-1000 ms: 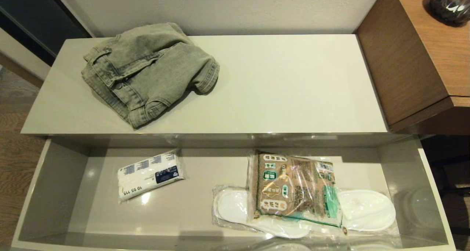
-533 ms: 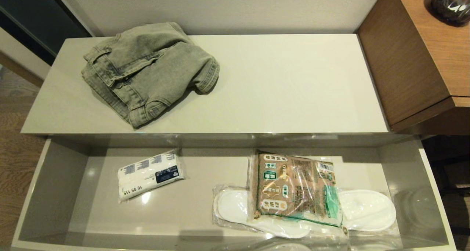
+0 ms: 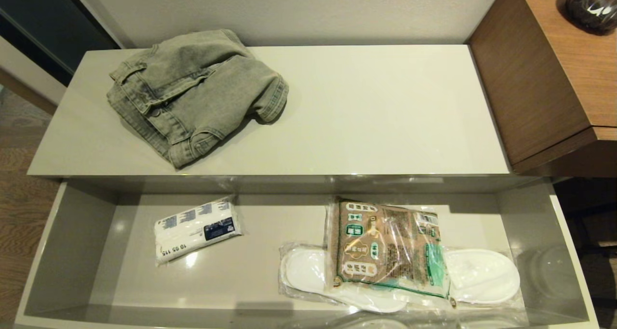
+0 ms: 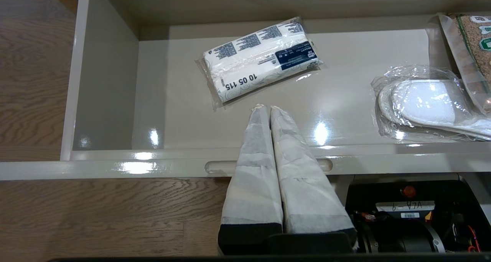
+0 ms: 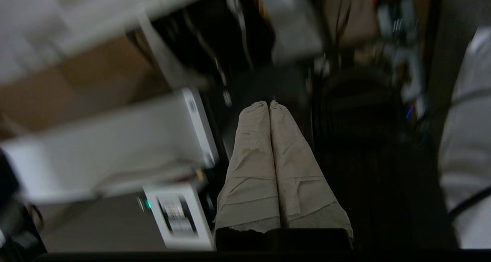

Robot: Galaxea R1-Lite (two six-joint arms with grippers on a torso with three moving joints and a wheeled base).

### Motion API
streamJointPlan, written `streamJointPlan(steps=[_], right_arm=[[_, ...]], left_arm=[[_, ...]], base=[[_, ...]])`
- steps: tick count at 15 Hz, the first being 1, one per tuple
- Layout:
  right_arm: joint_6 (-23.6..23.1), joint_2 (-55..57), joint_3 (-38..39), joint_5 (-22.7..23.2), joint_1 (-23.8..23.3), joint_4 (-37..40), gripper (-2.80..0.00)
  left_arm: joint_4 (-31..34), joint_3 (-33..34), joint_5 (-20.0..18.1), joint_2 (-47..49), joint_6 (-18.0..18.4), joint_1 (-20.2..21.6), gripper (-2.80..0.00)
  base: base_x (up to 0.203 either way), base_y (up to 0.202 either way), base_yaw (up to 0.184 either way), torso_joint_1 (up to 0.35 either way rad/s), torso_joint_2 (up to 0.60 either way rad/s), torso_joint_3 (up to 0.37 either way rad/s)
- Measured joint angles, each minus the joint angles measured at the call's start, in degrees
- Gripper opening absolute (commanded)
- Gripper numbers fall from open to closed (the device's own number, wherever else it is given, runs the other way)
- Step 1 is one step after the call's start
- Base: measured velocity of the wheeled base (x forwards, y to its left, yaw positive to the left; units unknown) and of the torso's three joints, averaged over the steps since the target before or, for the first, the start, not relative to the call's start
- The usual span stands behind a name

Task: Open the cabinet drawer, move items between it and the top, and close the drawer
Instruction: Close the drawer

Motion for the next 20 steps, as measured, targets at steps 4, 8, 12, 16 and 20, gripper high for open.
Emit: streamJointPlan(steps=[4, 8, 12, 16, 20], right_arm=[[-6.91, -6.33, 15.43, 2.36, -0.15, -0.05, -2.8], [-9.81, -8.37, 27.54, 0.86, -0.28, -14.83, -2.8], [-8.88, -2.79, 32.4, -0.86, -0.3, -24.37, -2.8], [-9.05, 2.94, 35.55, -3.03, -0.3, -31.41, -2.8], [-10.7, 4.82, 35.12, -5.12, -0.15, -34.64, -2.8]], left_arm=[[-0.01, 0.0, -0.01, 0.0, -0.01, -0.02, -2.8], [0.07, 0.0, 0.0, 0.0, -0.01, 0.0, -2.8], [-0.01, 0.0, -0.01, 0.0, 0.0, 0.06, -2.8], [-0.01, 0.0, -0.04, 0.0, 0.01, 0.0, -2.8], [0.0, 0.0, 0.0, 0.0, -0.01, 0.0, -2.8]], base=[[0.0, 0.0, 0.0, 0.0, 0.0, 0.0], [0.0, 0.0, 0.0, 0.0, 0.0, 0.0], [0.0, 0.0, 0.0, 0.0, 0.0, 0.0], [0.0, 0.0, 0.0, 0.0, 0.0, 0.0], [0.0, 0.0, 0.0, 0.0, 0.0, 0.0]])
